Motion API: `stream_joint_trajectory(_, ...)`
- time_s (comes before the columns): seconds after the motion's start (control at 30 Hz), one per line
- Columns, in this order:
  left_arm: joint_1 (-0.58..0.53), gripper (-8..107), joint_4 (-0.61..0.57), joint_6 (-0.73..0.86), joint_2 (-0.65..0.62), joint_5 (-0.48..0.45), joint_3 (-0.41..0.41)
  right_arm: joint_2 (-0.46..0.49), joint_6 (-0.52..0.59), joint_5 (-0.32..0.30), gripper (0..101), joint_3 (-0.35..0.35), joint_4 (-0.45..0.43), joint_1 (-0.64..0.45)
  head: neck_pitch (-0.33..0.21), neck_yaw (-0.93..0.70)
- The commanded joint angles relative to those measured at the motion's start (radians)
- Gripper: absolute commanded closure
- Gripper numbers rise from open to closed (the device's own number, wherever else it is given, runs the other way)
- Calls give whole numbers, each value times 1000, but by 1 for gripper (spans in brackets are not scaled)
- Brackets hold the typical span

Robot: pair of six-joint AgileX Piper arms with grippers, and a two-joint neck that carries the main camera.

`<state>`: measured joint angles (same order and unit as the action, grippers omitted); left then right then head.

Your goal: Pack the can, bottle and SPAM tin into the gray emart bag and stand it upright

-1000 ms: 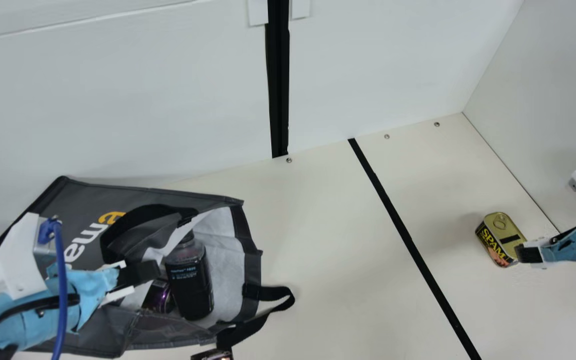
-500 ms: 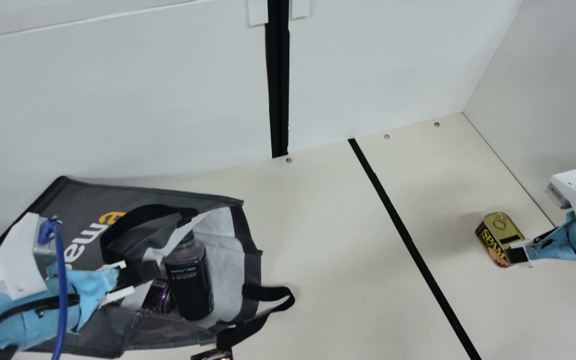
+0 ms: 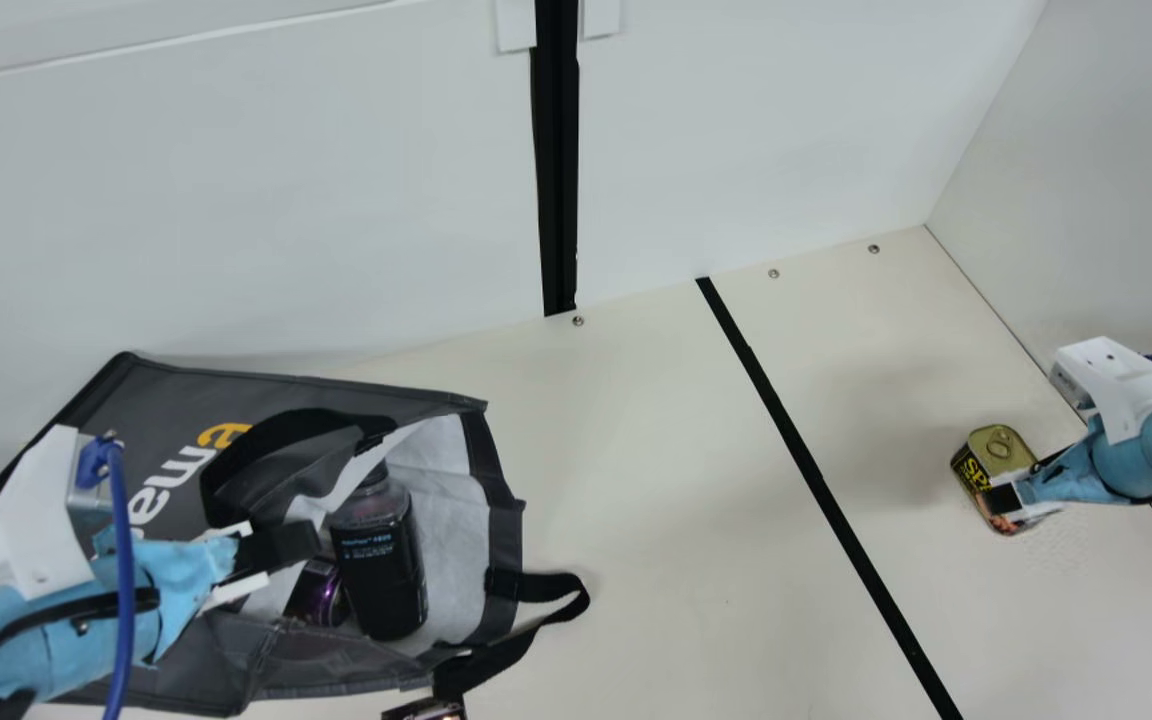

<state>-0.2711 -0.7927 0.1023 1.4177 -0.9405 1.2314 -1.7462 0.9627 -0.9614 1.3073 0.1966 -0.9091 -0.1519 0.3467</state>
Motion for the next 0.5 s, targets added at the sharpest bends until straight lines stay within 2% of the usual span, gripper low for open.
stream_joint_trajectory(0.0, 0, 107, 0, 0, 0, 0, 0, -18, -9, 4, 6, 6, -4, 9, -23, 2)
stream_joint_trajectory(0.47, 0, 107, 0, 0, 0, 0, 0, -138, -68, 34, 6, 71, -39, 66, -23, 2)
